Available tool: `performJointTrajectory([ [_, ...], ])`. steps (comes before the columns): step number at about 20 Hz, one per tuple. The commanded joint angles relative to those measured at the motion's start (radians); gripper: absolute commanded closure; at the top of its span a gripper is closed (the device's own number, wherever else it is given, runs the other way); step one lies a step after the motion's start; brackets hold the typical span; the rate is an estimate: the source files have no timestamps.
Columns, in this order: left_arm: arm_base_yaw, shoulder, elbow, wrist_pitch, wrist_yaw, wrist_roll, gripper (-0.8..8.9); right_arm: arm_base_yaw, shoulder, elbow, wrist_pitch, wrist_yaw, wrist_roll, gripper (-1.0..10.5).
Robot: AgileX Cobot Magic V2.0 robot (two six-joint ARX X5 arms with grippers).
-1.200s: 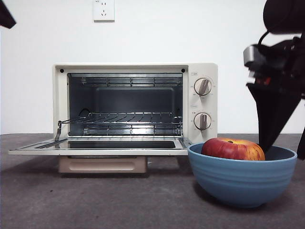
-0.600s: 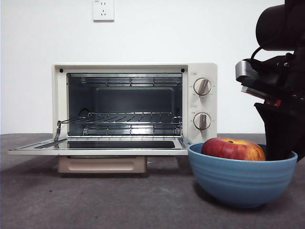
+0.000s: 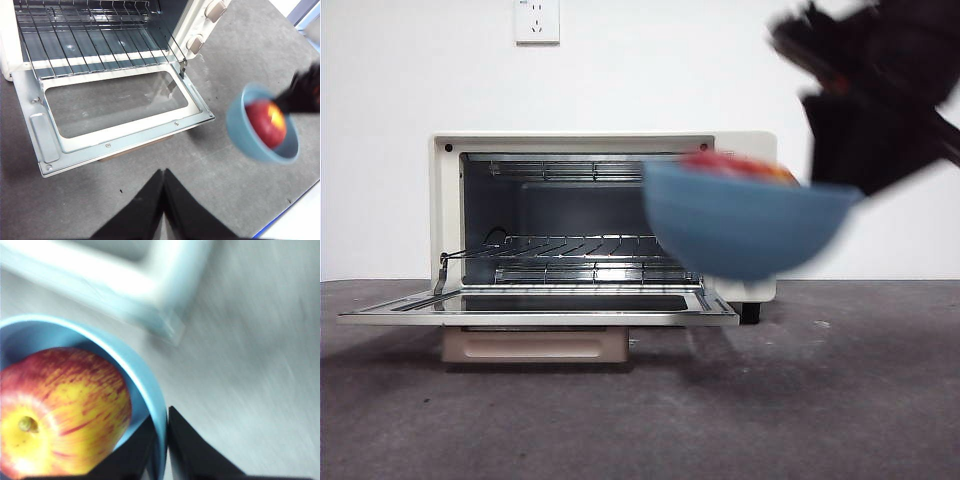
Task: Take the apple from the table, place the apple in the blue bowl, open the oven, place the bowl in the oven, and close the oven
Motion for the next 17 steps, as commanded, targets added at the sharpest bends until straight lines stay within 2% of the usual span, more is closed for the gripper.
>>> performJointTrajectory([
  [1, 0.000, 0.005, 0.005, 0.008, 0.002, 0.016, 8.07, 0.040, 0.048, 0.099, 0.006, 0.029, 0.076, 9.4],
  [7, 0.000, 0.005, 0.005, 0.008, 0.002, 0.016, 8.07, 0.071, 0.272, 0.328, 0.046, 0.077, 0.198, 9.4],
  [12, 0.000, 0.005, 0.005, 0.007, 0.002, 0.016, 8.07, 0.084, 0.433, 0.487, 0.073, 0.133, 0.343, 9.4],
  [17, -0.015, 0.004, 0.005, 0.004, 0.002, 0.016, 8.07, 0.084, 0.520, 0.567, 0.093, 0.202, 0.499, 9.4],
])
